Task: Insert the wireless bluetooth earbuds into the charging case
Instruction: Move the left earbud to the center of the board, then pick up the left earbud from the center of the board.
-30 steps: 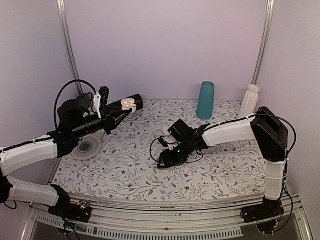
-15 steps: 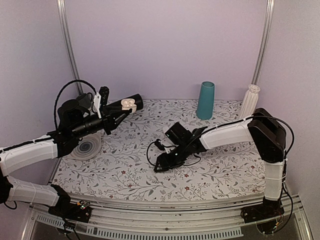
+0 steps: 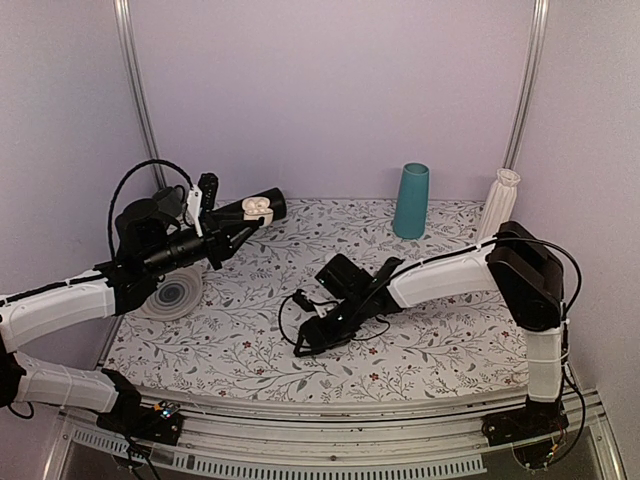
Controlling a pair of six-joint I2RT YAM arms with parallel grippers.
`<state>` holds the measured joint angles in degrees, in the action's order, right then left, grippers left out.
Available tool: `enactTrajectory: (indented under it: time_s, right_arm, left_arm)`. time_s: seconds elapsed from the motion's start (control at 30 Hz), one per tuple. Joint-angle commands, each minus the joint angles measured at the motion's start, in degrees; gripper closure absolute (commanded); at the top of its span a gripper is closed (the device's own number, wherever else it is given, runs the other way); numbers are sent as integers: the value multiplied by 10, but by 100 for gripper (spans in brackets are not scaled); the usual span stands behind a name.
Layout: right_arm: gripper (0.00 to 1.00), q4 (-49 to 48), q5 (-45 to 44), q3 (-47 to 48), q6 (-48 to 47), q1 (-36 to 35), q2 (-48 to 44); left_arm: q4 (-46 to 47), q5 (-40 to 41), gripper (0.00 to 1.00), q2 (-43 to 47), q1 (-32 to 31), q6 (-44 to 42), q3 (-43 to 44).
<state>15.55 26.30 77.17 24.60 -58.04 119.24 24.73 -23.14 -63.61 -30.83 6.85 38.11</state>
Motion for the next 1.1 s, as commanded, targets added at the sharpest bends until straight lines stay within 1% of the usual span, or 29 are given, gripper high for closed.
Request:
enactTrajectory:
  time_s: [0.0,0.27,0.43,0.63,0.77,0.87,1.07]
  right_arm:
    - [41,3,2,35,13,-8,42]
    - [41,-17,-10,103,19,30,89]
    - [41,-8,-11,133,11,32,68]
    - [40,-2,-35,102,-7,61,11]
    - [40,6,-54,78,-20,90,-1]
    - [40,12,-82,71,-28,95,-9]
    - [46,45,-122,77,-35,95,-12]
  left_arm:
    - [3,-4,100,14,8,-10,8]
    - [-2,-1,100,23,9,-16,8]
    - [-1,-2,100,21,10,-14,12]
    - [3,-4,100,18,9,-12,11]
    - [8,-6,100,11,9,-9,14]
    - [8,-6,100,8,9,-10,16]
    - [7,-5,100,6,9,-9,16]
